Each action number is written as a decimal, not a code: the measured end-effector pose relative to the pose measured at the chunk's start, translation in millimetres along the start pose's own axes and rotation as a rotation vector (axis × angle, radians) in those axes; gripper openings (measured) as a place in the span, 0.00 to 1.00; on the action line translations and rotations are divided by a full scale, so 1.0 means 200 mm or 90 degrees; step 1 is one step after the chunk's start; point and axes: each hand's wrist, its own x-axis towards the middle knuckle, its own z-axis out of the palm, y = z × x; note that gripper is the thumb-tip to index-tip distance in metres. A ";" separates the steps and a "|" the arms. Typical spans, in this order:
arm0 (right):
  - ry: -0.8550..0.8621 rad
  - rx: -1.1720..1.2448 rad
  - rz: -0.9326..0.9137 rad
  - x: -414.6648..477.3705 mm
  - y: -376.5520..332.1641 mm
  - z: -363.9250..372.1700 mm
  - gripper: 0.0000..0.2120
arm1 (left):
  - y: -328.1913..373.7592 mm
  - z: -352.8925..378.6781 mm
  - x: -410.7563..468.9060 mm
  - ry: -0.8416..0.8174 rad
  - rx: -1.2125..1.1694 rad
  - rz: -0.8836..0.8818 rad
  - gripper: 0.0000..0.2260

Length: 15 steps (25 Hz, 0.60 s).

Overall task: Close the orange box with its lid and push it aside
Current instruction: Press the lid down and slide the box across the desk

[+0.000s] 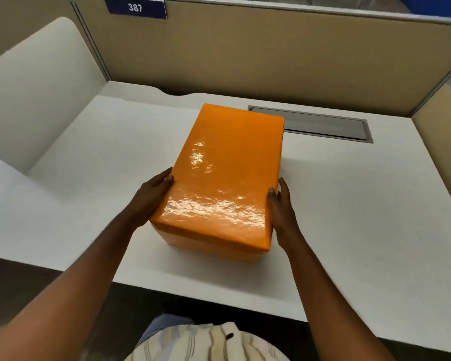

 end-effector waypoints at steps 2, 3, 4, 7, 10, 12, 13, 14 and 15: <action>-0.006 0.034 -0.026 -0.02 0.02 0.03 0.25 | -0.02 0.02 -0.02 0.006 -0.016 0.017 0.20; 0.000 0.047 -0.034 -0.03 0.03 0.04 0.24 | -0.03 0.02 -0.02 0.001 -0.030 0.021 0.21; 0.009 0.053 -0.040 -0.04 0.03 0.05 0.24 | -0.04 0.02 -0.01 -0.013 -0.046 0.019 0.20; 0.032 0.050 -0.035 -0.05 0.03 0.07 0.23 | -0.06 0.02 -0.01 -0.056 -0.125 -0.024 0.15; 0.045 0.042 -0.028 -0.05 0.02 0.07 0.23 | -0.09 0.01 0.01 -0.063 -0.216 -0.059 0.11; 0.057 0.043 -0.033 -0.04 0.00 0.08 0.23 | -0.11 -0.01 0.04 -0.076 -0.253 -0.062 0.14; 0.063 0.049 -0.031 -0.04 -0.01 0.09 0.23 | -0.12 -0.02 0.06 -0.078 -0.264 -0.062 0.15; 0.071 0.047 -0.030 -0.03 -0.04 0.11 0.23 | -0.13 -0.05 0.08 -0.073 -0.271 -0.062 0.15; 0.077 0.033 -0.032 -0.02 -0.06 0.13 0.23 | -0.13 -0.07 0.09 -0.063 -0.277 -0.064 0.15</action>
